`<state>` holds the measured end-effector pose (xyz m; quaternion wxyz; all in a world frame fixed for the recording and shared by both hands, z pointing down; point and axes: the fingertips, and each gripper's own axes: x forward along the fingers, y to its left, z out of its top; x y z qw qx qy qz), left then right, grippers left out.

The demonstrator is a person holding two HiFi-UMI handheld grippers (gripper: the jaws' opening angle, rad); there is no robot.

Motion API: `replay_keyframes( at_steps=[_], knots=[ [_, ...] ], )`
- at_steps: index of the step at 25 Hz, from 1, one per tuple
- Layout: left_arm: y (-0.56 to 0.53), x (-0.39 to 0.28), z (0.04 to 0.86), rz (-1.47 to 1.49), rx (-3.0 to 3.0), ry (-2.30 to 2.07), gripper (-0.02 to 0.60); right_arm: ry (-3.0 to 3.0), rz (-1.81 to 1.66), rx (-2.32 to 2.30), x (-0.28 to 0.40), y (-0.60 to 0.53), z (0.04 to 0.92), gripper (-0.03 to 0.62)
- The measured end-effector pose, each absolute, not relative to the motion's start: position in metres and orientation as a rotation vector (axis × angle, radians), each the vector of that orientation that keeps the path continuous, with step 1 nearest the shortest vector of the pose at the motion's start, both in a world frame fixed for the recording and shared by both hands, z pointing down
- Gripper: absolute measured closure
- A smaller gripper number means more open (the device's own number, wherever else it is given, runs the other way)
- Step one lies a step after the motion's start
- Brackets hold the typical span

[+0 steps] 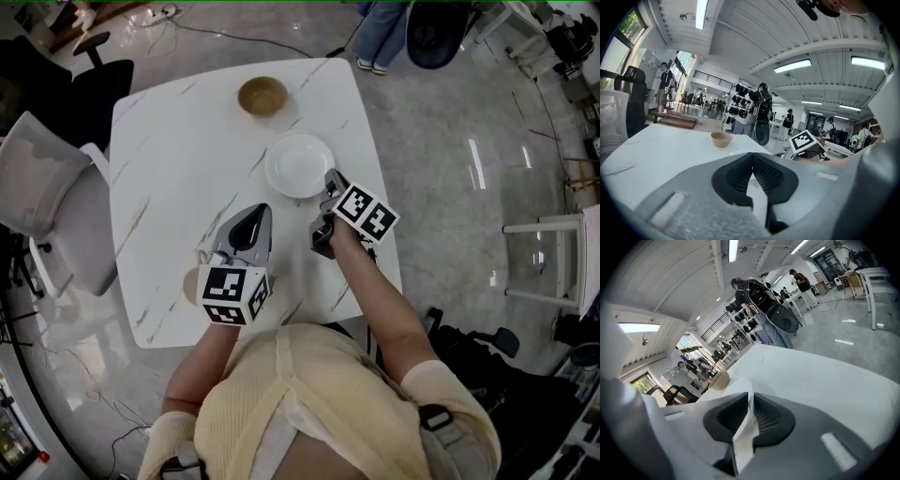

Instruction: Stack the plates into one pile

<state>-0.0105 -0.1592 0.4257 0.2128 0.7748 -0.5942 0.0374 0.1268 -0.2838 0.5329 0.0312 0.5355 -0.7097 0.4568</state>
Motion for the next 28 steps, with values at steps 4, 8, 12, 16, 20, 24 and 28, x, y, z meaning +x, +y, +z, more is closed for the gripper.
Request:
replay_keyframes(
  at_steps=[4, 8, 12, 16, 20, 24, 28],
  knots=[
    [-0.158, -0.009, 0.426, 0.111, 2.159, -1.638, 0.578, -2.176, 1.279, 1.616, 0.122, -0.288, 0.535, 0.560],
    [-0.154, -0.006, 0.420, 0.099, 2.176, -1.624, 0.578, -2.177, 1.068, 1.597, 0.121, -0.288, 0.527, 0.541],
    [-0.152, -0.008, 0.414, 0.078, 2.184, -1.621, 0.578, -2.288, 0.901, 1.553, 0.111, -0.287, 0.504, 0.522],
    [-0.148, -0.010, 0.412, 0.061, 2.181, -1.611, 0.580, -2.376, 0.802, 1.470, 0.103, -0.271, 0.484, 0.526],
    [-0.144, -0.012, 0.410, 0.037, 2.179, -1.592, 0.578, -2.417, 0.744, 1.387, 0.098, -0.250, 0.475, 0.539],
    [-0.137, -0.013, 0.408, 0.025, 2.186, -1.577, 0.578, -2.446, 0.750, 1.346, 0.099, -0.230, 0.467, 0.551],
    [-0.132, -0.014, 0.405, 0.015, 2.198, -1.563, 0.579, -2.475, 0.783, 1.351, 0.102, -0.217, 0.455, 0.560]
  ],
)
